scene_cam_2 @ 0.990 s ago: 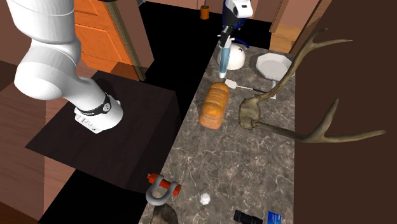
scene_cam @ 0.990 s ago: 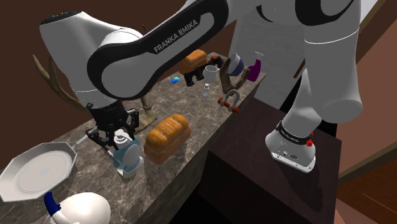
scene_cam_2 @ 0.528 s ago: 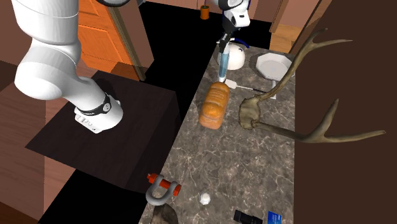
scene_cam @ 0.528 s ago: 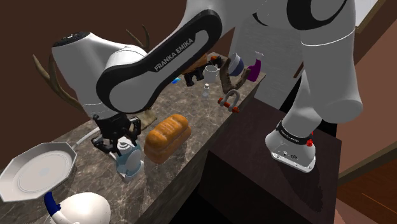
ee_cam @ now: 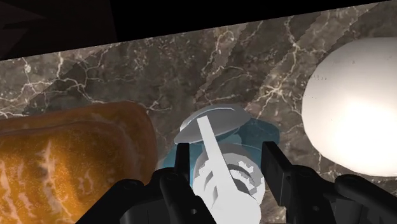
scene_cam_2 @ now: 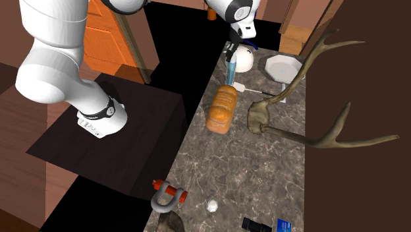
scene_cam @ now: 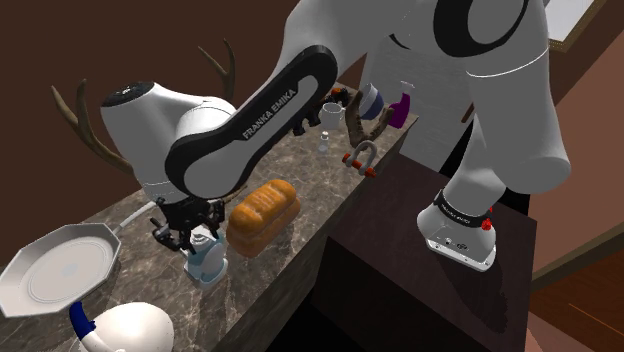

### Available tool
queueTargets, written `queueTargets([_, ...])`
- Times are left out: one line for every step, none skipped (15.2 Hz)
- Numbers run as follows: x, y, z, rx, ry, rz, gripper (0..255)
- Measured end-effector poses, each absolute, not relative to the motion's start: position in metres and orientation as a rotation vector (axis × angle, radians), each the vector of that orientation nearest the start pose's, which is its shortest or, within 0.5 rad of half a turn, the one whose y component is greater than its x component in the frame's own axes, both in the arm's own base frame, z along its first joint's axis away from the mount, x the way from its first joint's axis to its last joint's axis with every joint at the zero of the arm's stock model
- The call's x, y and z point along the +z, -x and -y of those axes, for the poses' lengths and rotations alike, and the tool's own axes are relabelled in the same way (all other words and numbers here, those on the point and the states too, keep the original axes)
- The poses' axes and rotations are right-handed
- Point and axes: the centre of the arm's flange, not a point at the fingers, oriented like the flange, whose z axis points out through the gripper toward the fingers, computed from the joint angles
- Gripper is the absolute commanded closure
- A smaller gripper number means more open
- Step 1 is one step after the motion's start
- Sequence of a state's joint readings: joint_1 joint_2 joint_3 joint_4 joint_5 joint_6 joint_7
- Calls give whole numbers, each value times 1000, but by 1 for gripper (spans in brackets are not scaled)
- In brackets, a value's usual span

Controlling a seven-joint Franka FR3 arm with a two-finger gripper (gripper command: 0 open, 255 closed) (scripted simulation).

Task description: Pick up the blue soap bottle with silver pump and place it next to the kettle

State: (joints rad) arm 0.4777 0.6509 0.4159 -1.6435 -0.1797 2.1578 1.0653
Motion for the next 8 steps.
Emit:
queueTargets([252,-455,-502,203,3133,-208,255])
queueTargets([251,-454,-502,203,3132,-207,255])
queueTargets([251,-454,-502,203,3132,-207,255])
queueTargets([251,-455,-502,203,3132,-207,255])
queueTargets([251,-455,-502,203,3132,-207,255])
queueTargets([251,-455,-502,203,3132,-207,255])
queueTargets([250,-454,-502,203,3132,-207,0])
queueTargets([251,-455,-502,203,3132,-207,0])
